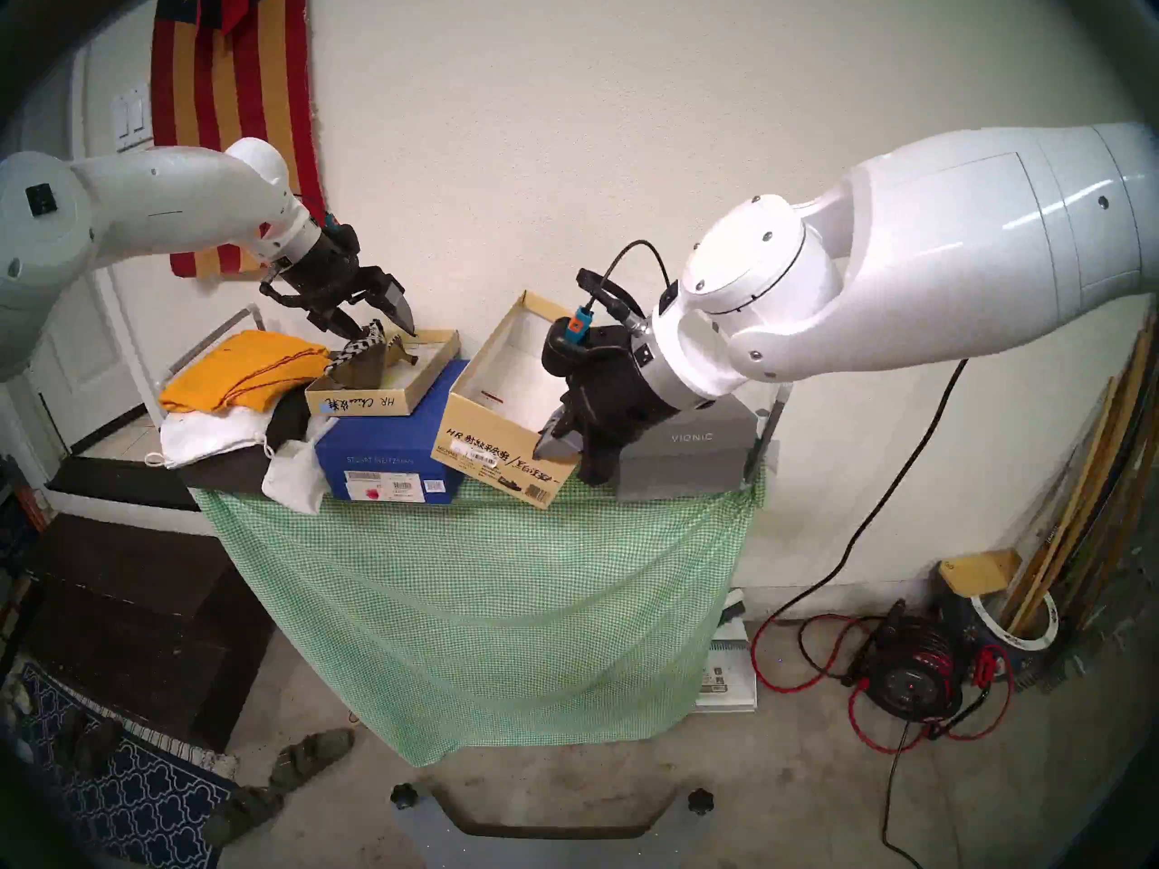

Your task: Take shoe out of the box

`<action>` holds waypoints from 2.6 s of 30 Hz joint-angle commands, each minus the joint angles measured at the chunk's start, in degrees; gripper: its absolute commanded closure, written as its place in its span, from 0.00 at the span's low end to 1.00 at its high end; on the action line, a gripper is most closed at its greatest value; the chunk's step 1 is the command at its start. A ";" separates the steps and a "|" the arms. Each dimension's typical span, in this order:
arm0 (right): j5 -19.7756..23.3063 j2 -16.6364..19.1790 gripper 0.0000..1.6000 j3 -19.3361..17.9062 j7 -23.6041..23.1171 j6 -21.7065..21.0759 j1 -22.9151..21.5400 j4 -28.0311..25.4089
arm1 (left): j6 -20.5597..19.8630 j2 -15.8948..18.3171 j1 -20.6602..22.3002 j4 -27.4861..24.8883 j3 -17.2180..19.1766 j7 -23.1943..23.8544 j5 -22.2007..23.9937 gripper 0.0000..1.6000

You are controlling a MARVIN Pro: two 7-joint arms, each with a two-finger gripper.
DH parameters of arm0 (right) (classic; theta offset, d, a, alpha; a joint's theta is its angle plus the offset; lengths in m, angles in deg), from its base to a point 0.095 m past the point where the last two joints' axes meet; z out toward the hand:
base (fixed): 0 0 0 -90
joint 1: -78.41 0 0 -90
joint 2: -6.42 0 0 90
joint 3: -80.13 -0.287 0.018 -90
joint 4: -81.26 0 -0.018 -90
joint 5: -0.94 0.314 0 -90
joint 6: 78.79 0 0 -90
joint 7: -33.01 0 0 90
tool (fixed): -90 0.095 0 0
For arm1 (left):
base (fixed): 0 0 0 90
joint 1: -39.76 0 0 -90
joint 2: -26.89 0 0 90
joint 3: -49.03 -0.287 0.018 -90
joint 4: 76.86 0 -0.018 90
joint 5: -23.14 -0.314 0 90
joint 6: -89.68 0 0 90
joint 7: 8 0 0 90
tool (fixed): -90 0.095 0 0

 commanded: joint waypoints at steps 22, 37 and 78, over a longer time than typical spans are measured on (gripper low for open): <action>-5.03 -17.31 1.00 -2.00 -8.81 -5.97 11.99 23.12 | -0.17 4.42 9.52 -4.01 -4.83 10.88 -5.52 0.00; -6.39 -21.62 0.67 -1.94 -19.40 -7.60 16.67 33.06 | -0.17 7.50 13.55 -7.90 -5.90 10.93 -7.36 0.00; -1.07 -4.07 0.00 -18.67 1.15 7.29 3.68 24.76 | 0.83 9.30 16.74 -16.86 -1.87 4.90 -4.90 0.00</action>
